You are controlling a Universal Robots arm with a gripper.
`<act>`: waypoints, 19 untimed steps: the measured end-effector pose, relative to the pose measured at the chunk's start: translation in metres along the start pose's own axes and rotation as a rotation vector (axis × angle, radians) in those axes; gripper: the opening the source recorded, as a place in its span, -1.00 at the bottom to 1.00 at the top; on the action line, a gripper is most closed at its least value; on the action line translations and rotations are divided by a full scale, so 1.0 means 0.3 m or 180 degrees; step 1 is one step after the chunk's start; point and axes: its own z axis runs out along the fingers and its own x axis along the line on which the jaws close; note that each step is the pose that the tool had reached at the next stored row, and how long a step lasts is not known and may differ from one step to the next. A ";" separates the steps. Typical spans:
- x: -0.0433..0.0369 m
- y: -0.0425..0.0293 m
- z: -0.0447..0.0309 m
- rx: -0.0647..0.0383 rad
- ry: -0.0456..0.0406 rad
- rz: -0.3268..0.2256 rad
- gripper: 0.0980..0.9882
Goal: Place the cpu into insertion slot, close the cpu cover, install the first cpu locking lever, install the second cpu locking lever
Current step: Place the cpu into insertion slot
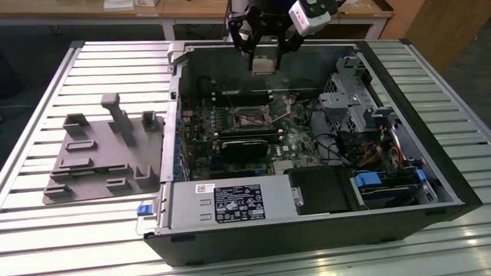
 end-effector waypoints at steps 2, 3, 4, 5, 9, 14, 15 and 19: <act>0.000 0.000 0.007 0.0010 0.0000 0.0000 -0.01; 0.001 -0.001 0.011 0.0016 -0.0001 0.0000 -0.01; 0.001 -0.001 0.016 0.0020 -0.0001 0.0000 -0.01; 0.001 -0.001 0.021 0.0021 -0.0001 0.0000 -0.01; 0.001 -0.002 0.037 0.0033 -0.0002 0.0000 -0.01; 0.001 -0.004 0.059 0.0061 -0.0002 0.0001 -0.01; 0.001 -0.004 0.065 0.0068 -0.0003 0.0001 -0.01; 0.000 -0.005 0.084 0.0077 -0.0003 0.0001 -0.01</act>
